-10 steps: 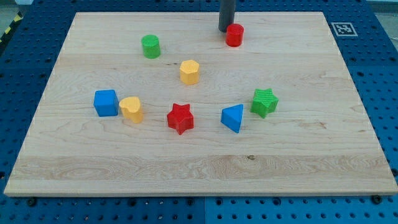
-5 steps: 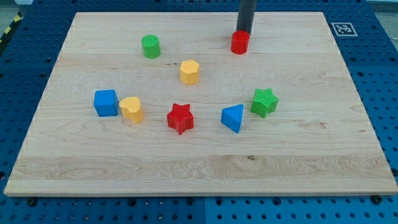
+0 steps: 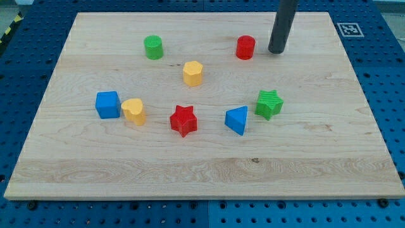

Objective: Place the red circle parallel right to the green circle

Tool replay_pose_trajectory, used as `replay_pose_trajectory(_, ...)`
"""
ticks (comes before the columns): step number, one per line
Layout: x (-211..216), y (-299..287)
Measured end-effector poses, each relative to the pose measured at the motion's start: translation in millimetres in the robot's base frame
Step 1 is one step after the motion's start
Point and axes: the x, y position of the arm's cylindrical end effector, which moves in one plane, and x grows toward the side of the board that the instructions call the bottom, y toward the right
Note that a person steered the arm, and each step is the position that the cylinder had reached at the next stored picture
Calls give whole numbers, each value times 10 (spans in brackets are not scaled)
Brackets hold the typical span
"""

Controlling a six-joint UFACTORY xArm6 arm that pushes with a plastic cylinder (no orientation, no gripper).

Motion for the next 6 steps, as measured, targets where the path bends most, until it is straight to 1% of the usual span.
replay_pose_trajectory(5, -1, -721)
replay_pose_trajectory(6, -1, -760)
